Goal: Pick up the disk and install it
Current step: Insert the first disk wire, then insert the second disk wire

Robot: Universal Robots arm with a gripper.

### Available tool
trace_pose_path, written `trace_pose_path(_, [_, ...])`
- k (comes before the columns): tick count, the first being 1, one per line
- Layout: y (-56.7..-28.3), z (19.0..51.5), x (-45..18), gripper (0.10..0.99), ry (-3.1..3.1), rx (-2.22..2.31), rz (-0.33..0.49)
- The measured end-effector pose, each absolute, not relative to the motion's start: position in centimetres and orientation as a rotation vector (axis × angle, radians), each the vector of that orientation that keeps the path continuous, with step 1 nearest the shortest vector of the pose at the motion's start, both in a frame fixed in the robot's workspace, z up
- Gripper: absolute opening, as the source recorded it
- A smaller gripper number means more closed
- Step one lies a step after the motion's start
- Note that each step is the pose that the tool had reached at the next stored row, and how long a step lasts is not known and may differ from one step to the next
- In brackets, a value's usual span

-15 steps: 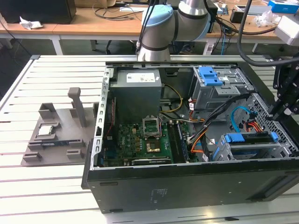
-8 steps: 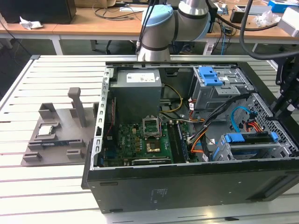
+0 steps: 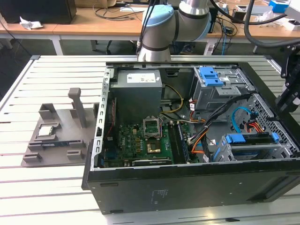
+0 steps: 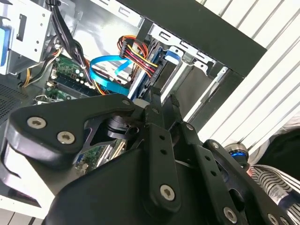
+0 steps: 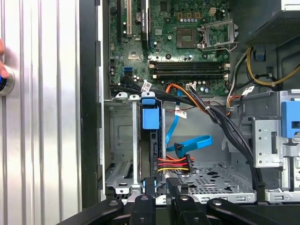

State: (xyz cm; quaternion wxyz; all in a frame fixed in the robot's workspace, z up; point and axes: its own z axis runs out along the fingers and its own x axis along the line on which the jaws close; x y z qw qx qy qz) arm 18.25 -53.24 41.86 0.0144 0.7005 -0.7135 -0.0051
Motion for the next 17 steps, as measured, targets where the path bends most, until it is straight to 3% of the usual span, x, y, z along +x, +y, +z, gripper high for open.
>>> trace_pose_path(2, [-53.09, 42.1, 18.25, 0.227, -2.221, 2.181, -0.016])
trace_pose_path(4, [-53.04, 42.27, 18.26, 0.106, -2.221, 2.181, -0.016])
trace_pose_path(17, [-53.0, 42.47, 18.26, 0.106, -2.221, 2.181, -0.016])
